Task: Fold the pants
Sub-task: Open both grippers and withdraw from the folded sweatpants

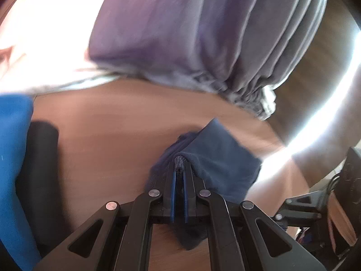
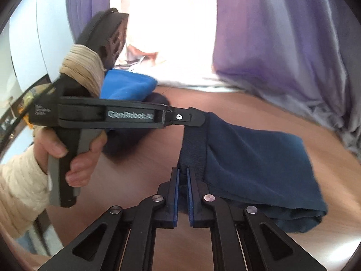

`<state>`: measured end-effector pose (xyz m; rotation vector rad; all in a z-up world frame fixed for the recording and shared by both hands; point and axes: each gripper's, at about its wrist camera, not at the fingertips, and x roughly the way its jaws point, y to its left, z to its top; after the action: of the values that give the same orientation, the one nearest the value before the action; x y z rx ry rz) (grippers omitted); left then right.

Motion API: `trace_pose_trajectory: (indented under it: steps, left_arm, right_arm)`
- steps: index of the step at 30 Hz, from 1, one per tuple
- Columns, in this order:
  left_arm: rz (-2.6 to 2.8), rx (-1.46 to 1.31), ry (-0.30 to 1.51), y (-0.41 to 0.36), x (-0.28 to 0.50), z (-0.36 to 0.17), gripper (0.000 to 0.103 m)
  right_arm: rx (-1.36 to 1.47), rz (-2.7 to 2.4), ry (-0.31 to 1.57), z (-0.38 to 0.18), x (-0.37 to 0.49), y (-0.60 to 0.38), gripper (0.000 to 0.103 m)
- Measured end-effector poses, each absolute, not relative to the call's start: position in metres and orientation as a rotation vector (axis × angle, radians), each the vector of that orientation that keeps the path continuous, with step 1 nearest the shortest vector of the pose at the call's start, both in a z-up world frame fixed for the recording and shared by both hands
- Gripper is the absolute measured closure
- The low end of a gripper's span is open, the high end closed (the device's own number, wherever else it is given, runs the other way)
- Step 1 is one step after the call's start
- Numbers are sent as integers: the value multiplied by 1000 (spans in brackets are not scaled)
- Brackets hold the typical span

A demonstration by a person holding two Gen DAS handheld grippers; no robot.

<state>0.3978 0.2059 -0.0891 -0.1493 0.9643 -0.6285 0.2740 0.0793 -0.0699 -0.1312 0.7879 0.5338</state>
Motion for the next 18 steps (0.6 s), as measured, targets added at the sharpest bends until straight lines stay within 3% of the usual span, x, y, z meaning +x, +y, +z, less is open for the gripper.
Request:
trace_pose_trajectory:
  steps: [11, 12, 13, 15, 18]
  left_arm:
    - [-536, -122, 1013, 214, 393, -120, 92]
    - [-522, -109, 1009, 213, 392, -118, 90]
    - [-504, -92, 992, 211, 390, -114, 85]
    - [-425, -59, 947, 210, 382, -102, 83]
    - [-326, -56, 864, 209, 365, -77, 75]
  right_arm:
    - [-170, 627, 925, -102, 285, 99, 93]
    - [-174, 622, 925, -101, 283, 97, 87]
    - [-189, 609, 916, -98, 279, 94, 73]
    - [-216, 565, 883, -89, 270, 88, 59]
    - [-202, 470, 811, -69, 266, 65, 53]
